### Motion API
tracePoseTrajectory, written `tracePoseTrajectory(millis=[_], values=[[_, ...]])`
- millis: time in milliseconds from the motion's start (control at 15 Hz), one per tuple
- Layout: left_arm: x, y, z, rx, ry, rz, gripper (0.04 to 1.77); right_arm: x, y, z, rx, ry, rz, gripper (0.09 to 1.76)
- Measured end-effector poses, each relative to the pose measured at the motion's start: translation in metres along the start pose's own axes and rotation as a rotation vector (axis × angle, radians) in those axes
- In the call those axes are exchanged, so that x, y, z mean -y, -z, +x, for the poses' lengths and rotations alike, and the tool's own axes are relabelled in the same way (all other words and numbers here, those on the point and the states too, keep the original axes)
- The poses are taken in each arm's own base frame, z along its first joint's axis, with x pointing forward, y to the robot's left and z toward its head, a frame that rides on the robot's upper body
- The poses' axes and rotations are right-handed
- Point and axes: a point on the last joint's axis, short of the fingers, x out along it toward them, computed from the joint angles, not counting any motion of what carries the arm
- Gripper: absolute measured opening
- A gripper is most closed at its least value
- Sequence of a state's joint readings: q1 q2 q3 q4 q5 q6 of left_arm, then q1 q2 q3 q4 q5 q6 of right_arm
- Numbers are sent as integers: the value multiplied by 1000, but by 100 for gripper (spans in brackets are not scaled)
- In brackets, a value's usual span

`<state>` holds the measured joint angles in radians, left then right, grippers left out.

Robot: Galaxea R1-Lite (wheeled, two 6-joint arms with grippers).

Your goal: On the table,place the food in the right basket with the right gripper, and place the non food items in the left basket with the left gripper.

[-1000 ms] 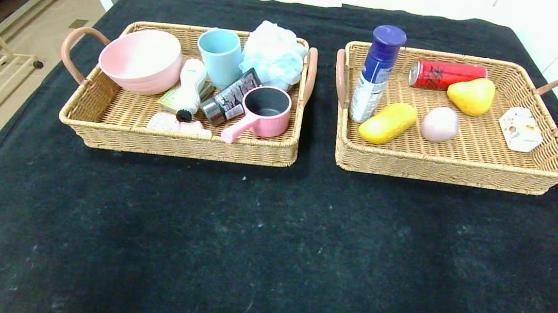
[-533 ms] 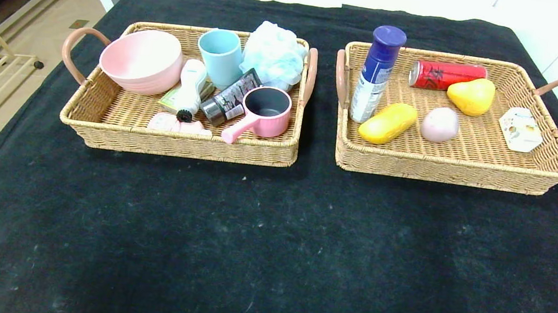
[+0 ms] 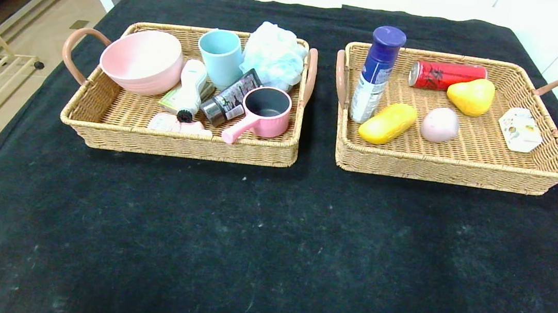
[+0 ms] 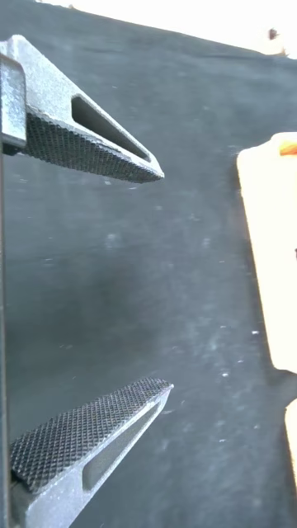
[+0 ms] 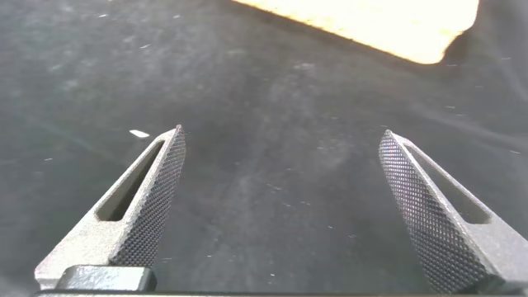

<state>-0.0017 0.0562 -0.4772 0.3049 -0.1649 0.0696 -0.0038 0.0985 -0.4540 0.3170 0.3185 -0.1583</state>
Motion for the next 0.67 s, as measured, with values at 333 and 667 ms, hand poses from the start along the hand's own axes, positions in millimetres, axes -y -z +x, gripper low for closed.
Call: tracePoseTrajectory(millis=[333, 667], values=[[-1, 38, 20, 123, -31, 9, 172, 1, 24, 5, 105, 132, -45, 171], [-2, 76, 32, 12, -79, -11, 172, 4, 70, 27, 93, 261, -38, 171]])
